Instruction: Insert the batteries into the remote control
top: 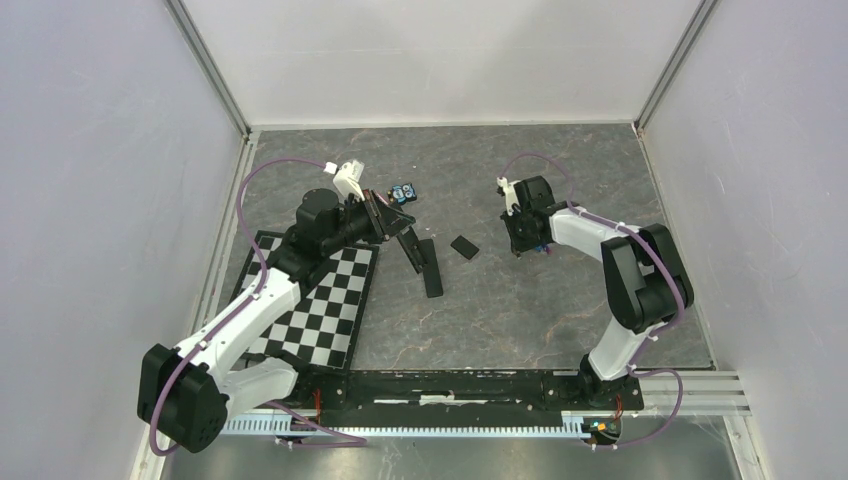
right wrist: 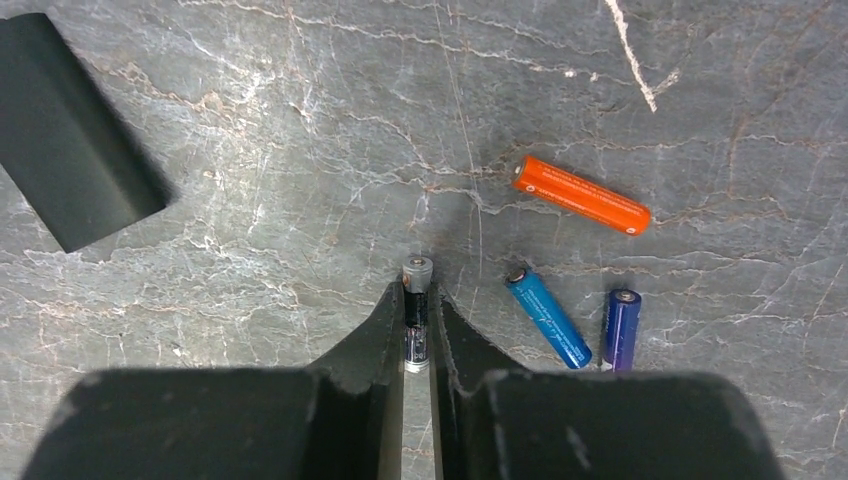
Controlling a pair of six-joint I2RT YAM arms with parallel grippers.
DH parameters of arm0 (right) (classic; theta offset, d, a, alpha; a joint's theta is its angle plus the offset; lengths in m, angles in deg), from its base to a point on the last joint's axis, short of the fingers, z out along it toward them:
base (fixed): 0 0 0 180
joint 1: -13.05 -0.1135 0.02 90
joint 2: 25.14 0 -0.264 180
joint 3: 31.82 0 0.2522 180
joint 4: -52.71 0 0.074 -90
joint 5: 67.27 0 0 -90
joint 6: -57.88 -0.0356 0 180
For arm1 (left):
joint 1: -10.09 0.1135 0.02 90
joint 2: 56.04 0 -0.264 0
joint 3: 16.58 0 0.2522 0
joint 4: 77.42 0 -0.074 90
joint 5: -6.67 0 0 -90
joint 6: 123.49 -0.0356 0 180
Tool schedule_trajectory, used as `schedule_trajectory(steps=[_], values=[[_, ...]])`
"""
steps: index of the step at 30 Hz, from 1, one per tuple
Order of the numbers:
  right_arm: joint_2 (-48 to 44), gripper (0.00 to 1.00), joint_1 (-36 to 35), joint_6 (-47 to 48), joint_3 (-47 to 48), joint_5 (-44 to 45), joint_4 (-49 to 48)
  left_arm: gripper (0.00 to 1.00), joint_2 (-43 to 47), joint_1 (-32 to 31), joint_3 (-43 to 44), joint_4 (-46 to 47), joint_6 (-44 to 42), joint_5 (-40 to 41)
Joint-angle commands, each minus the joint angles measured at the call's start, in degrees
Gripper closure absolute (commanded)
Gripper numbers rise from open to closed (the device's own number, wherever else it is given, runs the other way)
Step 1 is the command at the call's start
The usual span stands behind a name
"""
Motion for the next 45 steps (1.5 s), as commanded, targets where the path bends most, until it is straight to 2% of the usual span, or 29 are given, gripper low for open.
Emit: schedule_trajectory(steps=[1,8,18,24,30,39,45], values=[[0.1,0.87,0.0,-1.4,-2.9,-0.6,-2.4,0.98,0.9,0.3,2.3,2.6,1.0,-0.7],[-6.2,0.89,0.0,-3.2,-7.6,-1.6,-9.7,0.98,0.1,0.3,1.2,4.4,2.3,-0.8],[-23.5,0.91,-2.6,-10.1,-12.7,-15.1,-19.8,0.98,-1.7,0.3,0.0,9.3,5.8,-1.7],[-33.3,0.91,-9.6,-15.8,-13.6,-21.4,-32.4,0.98,-2.1,0.3,-0.6,13.4,8.9,-3.7],[-38.4,0.92,-17.5,-18.4,-14.5,-20.6,-43.4,0.98,-2.0,0.3,-2.4,22.6,13.0,-10.3],[-39.6,0.91,-21.7,-17.1,-13.8,-22.0,-43.7,0.98,-2.4,0.3,-3.8,28.9,20.9,-11.5],[-39.4,0.91,-22.7,-16.6,-14.5,-21.9,-43.0,0.98,-3.5,0.3,-4.0,31.7,23.3,-11.7]])
